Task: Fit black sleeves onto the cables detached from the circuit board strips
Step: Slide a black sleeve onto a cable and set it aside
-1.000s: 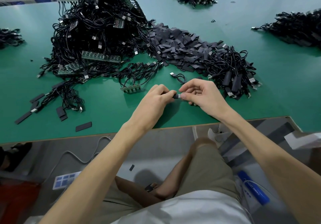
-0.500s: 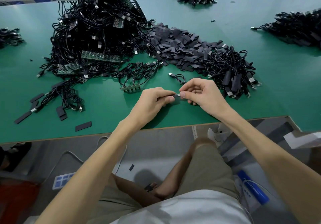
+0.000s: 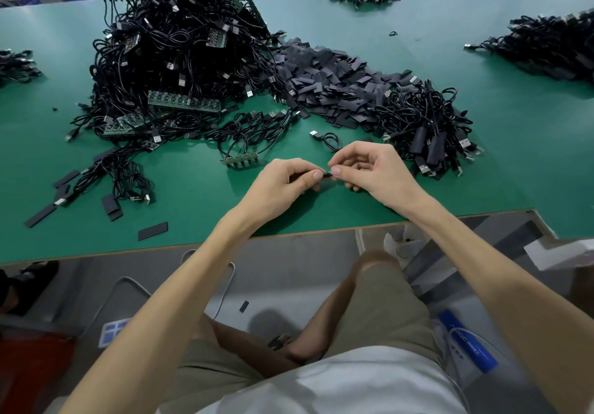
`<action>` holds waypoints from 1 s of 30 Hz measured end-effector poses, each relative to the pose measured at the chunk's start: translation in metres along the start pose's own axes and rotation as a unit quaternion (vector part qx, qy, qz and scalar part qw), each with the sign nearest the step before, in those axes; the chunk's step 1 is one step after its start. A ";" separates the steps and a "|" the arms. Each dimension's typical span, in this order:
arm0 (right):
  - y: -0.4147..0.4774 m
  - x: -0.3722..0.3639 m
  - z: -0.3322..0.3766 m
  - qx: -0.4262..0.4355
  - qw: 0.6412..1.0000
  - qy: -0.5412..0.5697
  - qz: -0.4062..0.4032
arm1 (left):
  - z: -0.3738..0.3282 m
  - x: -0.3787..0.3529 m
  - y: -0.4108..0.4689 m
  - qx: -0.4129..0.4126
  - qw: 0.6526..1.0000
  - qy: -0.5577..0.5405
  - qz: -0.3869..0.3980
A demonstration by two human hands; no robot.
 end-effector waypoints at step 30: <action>0.000 0.004 0.005 0.022 0.999 0.021 -0.013 | 0.007 0.012 -0.005 0.034 0.983 -0.160 -0.078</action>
Point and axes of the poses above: each hand's wrist, its own y-axis towards the middle knuckle, its own x-axis out of the back of the hand, z = x × y, the point moved 6 cm from there along y, towards the middle knuckle, and after that the axes turned 2 degrees about x, right-handed, at the moved point
